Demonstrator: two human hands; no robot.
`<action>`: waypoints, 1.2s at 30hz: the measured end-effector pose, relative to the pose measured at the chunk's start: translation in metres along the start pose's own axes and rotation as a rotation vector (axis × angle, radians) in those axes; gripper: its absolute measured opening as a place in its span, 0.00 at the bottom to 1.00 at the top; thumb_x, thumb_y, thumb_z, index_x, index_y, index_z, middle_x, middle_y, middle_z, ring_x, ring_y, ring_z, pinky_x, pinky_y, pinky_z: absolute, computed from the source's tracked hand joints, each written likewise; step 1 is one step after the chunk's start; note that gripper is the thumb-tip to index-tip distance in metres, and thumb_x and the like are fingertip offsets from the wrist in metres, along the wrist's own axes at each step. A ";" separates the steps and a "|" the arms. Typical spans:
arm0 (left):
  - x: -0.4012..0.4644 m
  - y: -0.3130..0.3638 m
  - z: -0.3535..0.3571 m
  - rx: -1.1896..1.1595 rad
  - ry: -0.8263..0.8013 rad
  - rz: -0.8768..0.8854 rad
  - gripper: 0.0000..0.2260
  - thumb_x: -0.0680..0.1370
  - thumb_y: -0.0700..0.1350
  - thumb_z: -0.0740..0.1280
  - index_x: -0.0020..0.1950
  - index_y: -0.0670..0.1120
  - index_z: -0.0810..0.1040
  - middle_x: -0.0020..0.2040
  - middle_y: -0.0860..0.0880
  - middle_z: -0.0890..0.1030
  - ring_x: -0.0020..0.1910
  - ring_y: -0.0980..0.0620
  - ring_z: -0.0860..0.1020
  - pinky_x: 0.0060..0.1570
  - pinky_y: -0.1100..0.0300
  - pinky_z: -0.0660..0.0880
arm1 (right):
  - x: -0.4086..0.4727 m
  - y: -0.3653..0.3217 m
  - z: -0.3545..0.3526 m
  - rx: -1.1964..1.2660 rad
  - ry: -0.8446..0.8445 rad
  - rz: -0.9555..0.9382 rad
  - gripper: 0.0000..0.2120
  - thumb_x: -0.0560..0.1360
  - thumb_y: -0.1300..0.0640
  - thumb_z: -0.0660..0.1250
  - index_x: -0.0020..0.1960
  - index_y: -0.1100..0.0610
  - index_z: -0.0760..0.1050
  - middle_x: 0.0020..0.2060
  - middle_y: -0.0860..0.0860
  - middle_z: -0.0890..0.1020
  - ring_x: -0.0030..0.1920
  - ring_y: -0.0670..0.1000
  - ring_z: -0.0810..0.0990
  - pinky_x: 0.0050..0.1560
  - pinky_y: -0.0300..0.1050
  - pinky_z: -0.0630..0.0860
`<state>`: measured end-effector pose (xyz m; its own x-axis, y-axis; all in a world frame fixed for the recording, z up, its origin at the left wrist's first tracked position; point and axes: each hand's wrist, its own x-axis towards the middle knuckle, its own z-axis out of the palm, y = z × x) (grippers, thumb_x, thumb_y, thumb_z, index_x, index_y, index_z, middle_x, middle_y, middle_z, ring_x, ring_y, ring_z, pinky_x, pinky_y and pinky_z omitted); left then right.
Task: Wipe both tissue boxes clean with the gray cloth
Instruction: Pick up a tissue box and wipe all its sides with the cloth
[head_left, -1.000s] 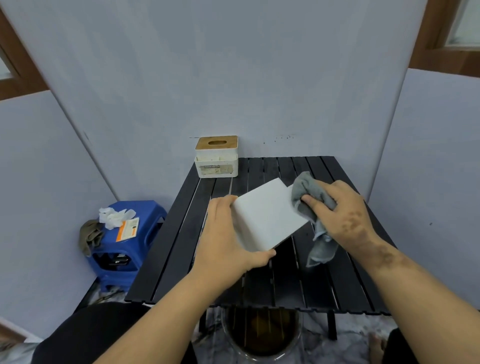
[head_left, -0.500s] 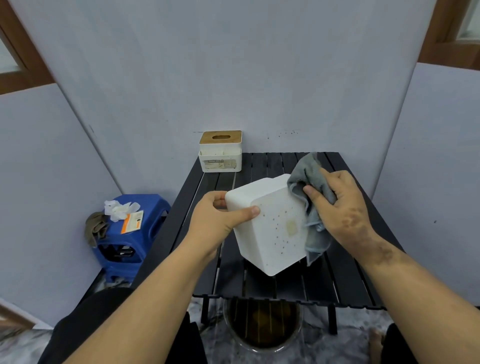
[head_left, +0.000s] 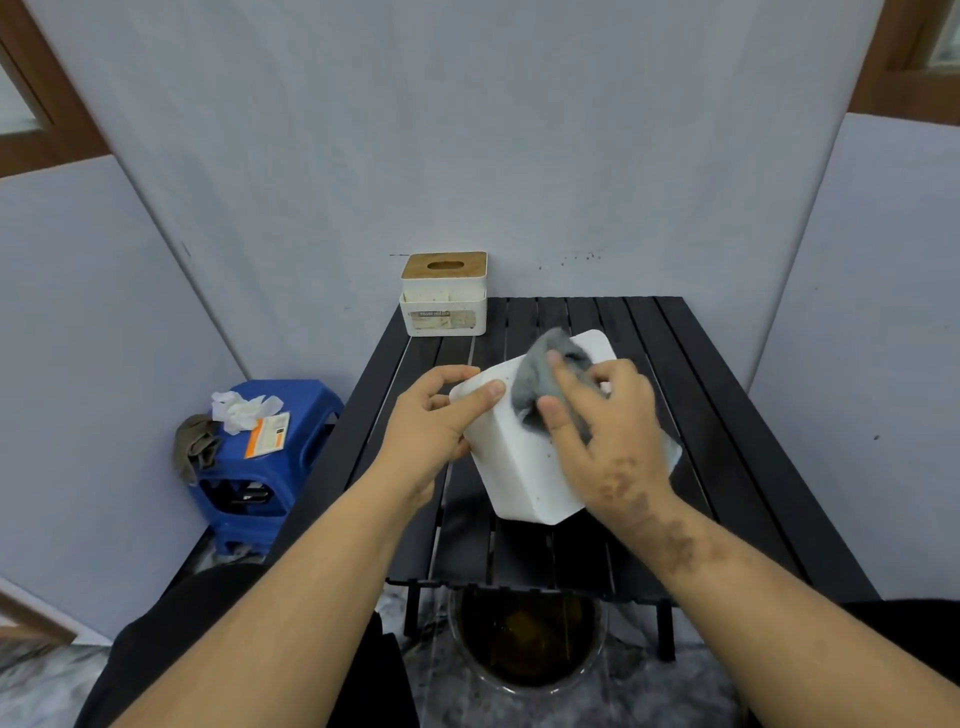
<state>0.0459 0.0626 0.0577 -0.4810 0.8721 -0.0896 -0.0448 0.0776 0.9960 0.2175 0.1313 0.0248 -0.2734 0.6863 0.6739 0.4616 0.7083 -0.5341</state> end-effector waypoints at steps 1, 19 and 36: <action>0.000 -0.001 0.000 -0.004 -0.005 0.002 0.14 0.74 0.48 0.78 0.59 0.50 0.83 0.55 0.38 0.83 0.45 0.51 0.86 0.40 0.60 0.82 | -0.002 -0.006 0.002 0.004 -0.032 -0.067 0.25 0.77 0.40 0.59 0.71 0.49 0.73 0.49 0.47 0.67 0.49 0.48 0.66 0.46 0.38 0.69; -0.003 -0.003 -0.007 0.036 0.015 0.035 0.14 0.72 0.51 0.79 0.56 0.53 0.84 0.55 0.39 0.82 0.53 0.43 0.85 0.41 0.58 0.83 | 0.026 0.032 -0.011 -0.021 0.011 0.220 0.23 0.78 0.49 0.68 0.71 0.50 0.72 0.49 0.51 0.69 0.46 0.49 0.73 0.51 0.48 0.77; 0.008 -0.008 -0.010 -0.005 0.042 0.014 0.10 0.75 0.50 0.77 0.54 0.49 0.83 0.53 0.45 0.86 0.42 0.49 0.84 0.39 0.56 0.83 | -0.034 0.004 -0.008 -0.078 -0.230 -0.104 0.24 0.76 0.45 0.66 0.70 0.51 0.72 0.49 0.51 0.71 0.43 0.49 0.70 0.43 0.40 0.70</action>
<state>0.0341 0.0640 0.0492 -0.5177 0.8522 -0.0761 -0.0424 0.0632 0.9971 0.2353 0.1097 0.0033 -0.5037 0.6364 0.5843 0.4822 0.7682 -0.4210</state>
